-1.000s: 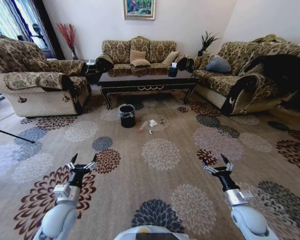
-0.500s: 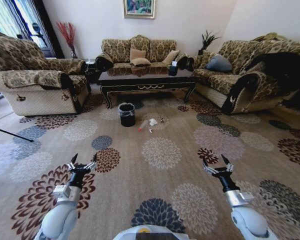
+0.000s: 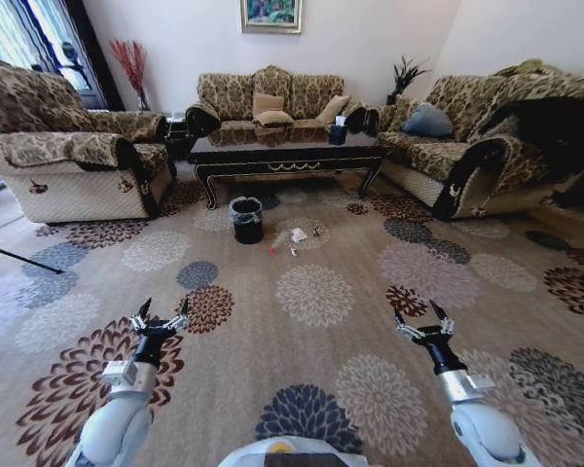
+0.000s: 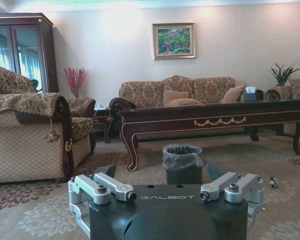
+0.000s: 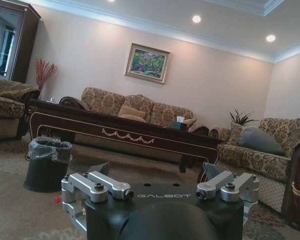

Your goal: Move to the front of the table and pick up the trash from the floor, then place it into the trash bin.

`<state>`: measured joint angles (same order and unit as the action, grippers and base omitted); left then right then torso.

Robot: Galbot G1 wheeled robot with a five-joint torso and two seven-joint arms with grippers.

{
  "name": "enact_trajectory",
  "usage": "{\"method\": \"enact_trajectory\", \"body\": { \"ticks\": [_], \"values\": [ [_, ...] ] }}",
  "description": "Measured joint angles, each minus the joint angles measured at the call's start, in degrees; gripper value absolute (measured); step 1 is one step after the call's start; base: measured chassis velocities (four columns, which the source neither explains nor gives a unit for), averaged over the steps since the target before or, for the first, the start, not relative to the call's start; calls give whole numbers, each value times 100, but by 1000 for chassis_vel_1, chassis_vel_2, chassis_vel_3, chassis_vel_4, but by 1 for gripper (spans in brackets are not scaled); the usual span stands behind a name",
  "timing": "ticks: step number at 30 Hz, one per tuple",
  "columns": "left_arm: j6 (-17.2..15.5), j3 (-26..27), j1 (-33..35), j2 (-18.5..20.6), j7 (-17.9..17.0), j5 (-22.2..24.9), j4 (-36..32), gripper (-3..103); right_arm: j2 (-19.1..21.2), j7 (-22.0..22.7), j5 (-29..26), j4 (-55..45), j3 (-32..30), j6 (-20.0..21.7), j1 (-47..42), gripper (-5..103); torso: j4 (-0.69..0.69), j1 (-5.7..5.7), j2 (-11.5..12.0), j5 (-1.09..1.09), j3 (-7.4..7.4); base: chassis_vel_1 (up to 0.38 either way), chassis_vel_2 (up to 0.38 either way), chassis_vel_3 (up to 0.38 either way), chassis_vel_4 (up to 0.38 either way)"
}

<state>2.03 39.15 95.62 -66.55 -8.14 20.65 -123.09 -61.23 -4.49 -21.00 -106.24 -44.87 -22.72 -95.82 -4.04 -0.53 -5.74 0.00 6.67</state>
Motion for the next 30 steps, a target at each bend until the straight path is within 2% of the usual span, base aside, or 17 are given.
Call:
{"method": "enact_trajectory", "body": {
  "ticks": [18,26,30],
  "values": [
    [-24,-23,-119,68,-57,25,97,100,9,-7,3,-7,-16,18,-30,100,0,51,378,0,-310,0,0,0,0],
    [-33,-23,-86,19,-78,22,112,100,-8,-8,27,28,22,24,-1,100,0,51,577,0,-525,0,0,0,0],
    [-16,-24,-77,18,-113,25,111,100,-9,-8,30,32,28,32,2,100,0,52,576,0,-568,0,0,0,0]
  ]
}}
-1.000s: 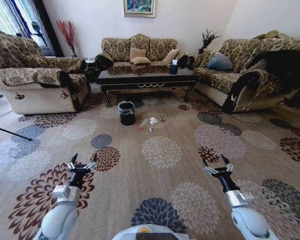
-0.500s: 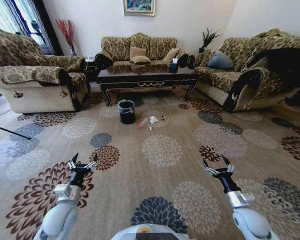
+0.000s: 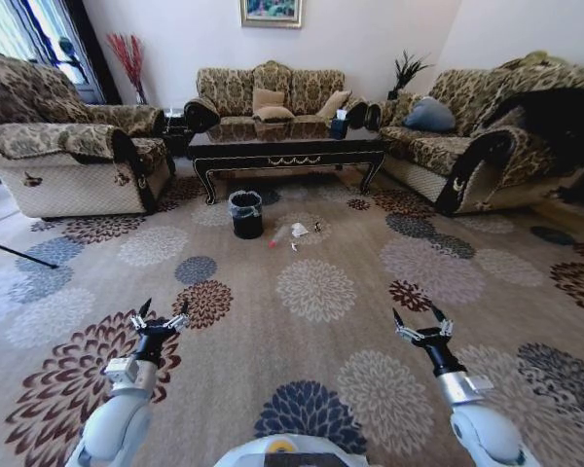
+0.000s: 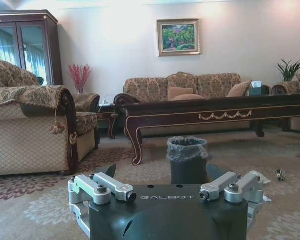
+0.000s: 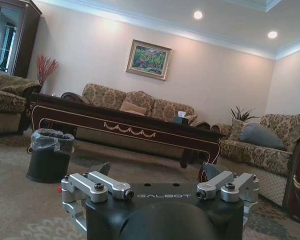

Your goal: Move to the front of the table and pick up the trash from the floor, then place it into the trash bin.

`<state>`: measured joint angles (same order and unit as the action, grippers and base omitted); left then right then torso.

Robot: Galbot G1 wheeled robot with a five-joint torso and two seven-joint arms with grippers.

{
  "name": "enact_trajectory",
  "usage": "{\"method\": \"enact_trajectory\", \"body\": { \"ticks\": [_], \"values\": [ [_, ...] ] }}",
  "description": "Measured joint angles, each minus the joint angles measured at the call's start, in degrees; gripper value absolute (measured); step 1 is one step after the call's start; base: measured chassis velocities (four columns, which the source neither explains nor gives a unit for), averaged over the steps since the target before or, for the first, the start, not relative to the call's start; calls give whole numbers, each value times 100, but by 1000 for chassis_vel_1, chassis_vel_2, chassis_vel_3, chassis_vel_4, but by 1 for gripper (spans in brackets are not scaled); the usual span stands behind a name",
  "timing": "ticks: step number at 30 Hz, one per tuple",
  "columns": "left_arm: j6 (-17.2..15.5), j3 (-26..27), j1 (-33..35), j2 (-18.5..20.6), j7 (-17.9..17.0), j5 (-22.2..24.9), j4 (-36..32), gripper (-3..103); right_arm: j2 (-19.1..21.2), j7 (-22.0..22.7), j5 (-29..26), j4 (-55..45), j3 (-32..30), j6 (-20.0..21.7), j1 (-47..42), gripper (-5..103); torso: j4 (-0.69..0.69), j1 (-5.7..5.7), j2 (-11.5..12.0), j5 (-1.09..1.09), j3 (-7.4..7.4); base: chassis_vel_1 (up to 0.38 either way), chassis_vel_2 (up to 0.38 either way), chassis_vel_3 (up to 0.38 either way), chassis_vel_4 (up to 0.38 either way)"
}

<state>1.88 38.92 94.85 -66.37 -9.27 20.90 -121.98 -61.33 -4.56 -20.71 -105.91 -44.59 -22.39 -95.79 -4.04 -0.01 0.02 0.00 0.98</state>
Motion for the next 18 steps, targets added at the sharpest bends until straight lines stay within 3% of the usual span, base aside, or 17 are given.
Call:
{"method": "enact_trajectory", "body": {
  "ticks": [18],
  "values": [
    [205,-22,9,-65,-52,-1,9,100,-31,-163,3,46,6,-55,5,100,-1,1,0,0,12,-6,4,2,-8]
  ]
}}
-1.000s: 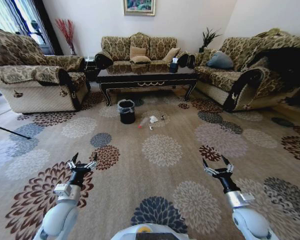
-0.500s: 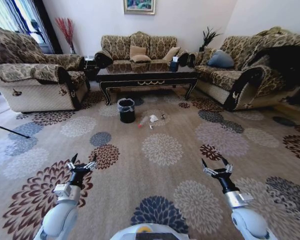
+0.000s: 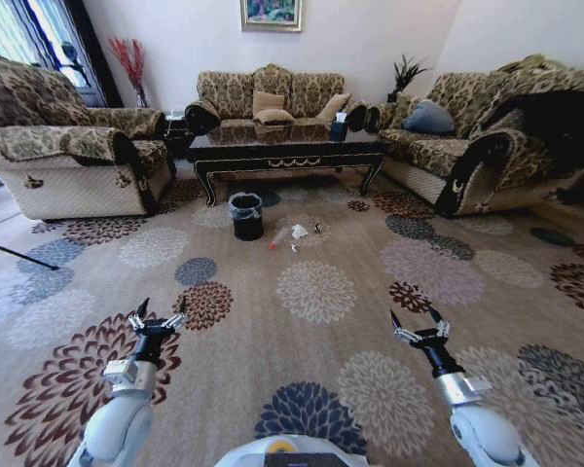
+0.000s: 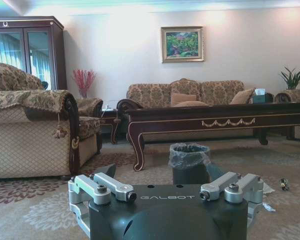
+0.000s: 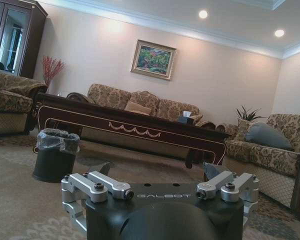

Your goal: Move to the front of the table and pick up the trash from the floor, then place it into the trash bin.

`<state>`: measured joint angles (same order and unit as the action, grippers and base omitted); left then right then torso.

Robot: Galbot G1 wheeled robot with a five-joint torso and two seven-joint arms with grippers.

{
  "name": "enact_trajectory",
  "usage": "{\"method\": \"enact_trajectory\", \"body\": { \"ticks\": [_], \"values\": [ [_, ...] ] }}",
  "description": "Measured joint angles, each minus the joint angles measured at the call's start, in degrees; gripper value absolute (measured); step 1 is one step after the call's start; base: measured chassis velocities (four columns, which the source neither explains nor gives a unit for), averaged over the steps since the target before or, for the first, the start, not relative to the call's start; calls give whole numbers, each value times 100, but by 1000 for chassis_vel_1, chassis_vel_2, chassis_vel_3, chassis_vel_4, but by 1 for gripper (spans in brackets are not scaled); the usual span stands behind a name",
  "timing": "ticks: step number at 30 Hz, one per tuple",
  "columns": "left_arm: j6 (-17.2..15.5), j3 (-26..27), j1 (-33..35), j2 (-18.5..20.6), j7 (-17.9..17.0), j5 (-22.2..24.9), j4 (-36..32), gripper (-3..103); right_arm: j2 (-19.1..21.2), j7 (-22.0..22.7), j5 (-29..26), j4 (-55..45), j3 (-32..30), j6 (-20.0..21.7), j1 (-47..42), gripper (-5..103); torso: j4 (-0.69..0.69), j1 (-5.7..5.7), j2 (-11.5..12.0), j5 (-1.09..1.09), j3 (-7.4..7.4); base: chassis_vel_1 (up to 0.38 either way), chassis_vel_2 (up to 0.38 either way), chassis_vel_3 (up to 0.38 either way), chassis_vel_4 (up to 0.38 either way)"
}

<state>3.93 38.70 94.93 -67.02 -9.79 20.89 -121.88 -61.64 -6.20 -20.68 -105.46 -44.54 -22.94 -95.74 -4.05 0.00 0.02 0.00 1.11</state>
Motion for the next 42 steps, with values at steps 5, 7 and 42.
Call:
{"method": "enact_trajectory", "body": {
  "ticks": [5,7,42],
  "values": [
    [8,0,-3,-5,7,-1,10,100,4,4,2,0,-5,-4,-5,100,0,0,0,0,9,-111,107,116,-128],
    [10,-3,-14,-9,8,-1,16,100,12,6,2,-2,-8,-4,-6,100,0,0,0,1,13,-177,185,197,-180],
    [-49,34,-54,-26,-50,-12,63,100,-68,27,105,-38,68,-6,-3,100,-1,0,1,-4,33,-310,316,315,-324]
  ]
}}
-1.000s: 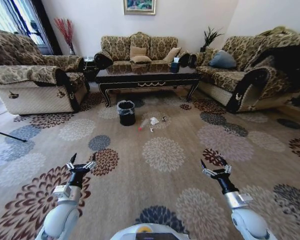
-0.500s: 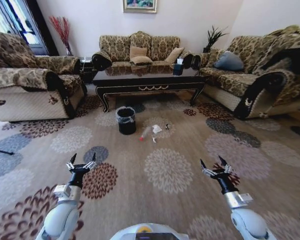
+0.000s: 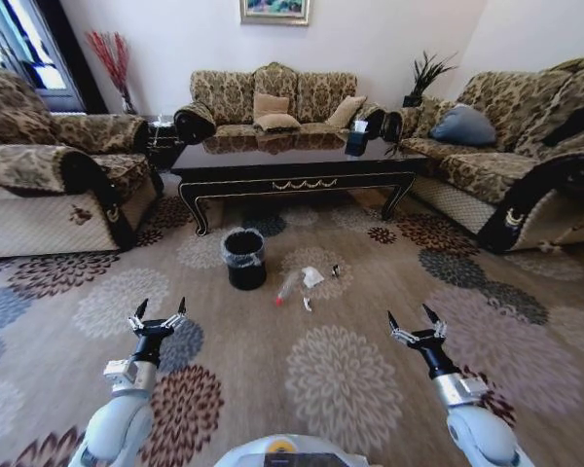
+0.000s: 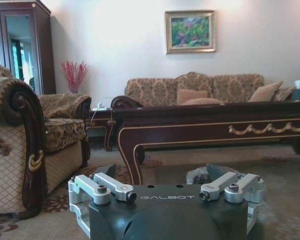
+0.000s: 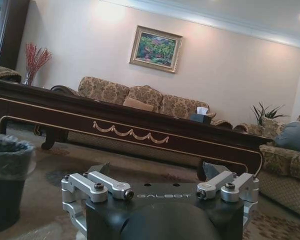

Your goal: Move to the front of the table and pick up the trash from the floor, then place it into the trash bin.

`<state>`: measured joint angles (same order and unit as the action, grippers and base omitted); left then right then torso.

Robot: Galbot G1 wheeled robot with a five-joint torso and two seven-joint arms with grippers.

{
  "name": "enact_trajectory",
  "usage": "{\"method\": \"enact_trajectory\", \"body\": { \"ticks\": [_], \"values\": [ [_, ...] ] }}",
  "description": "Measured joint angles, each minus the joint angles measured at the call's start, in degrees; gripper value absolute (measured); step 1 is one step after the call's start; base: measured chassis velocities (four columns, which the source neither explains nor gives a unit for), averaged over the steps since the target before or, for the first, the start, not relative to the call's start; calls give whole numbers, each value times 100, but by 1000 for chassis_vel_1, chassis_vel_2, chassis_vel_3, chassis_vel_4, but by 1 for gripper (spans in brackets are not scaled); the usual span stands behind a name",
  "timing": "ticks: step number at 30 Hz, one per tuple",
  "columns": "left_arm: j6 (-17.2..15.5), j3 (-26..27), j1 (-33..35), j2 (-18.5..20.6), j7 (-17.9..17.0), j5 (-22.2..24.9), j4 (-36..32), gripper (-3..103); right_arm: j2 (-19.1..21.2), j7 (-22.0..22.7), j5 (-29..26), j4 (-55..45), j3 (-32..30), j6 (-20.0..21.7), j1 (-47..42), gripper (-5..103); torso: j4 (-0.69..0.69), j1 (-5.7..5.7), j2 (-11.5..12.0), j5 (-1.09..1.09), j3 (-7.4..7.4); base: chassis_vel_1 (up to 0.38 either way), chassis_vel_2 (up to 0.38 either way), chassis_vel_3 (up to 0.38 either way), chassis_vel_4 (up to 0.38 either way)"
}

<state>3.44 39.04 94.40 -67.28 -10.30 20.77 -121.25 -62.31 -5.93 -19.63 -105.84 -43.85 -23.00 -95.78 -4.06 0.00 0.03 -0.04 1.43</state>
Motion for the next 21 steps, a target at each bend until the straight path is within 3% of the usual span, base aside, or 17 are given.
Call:
{"method": "enact_trajectory", "body": {
  "ticks": [3,15,17,20,21],
  "values": [
    [-128,3,-3,8,-91,-15,-12,100,-17,2,-2,-1,-11,-1,4,100,4,-1,1,7,3,-329,341,344,-336],
    [-479,-17,-120,111,-260,44,-67,100,-93,74,67,-15,-22,-62,-40,100,0,0,0,1,4,-329,333,332,-327],
    [-645,-40,-176,160,-335,85,-93,100,-100,65,63,-14,-16,-144,-37,100,2,-1,0,7,4,-289,272,282,-291],
    [-826,-67,-230,210,-417,138,-109,100,-100,60,66,-14,-16,-160,-44,100,1,-1,1,-1,7,-227,187,204,-180],
    [-1029,-91,-293,262,-511,175,-131,100,-97,56,81,-19,-17,-164,-57,100,2,-2,1,4,7,-157,161,104,-121]
  ]
}}
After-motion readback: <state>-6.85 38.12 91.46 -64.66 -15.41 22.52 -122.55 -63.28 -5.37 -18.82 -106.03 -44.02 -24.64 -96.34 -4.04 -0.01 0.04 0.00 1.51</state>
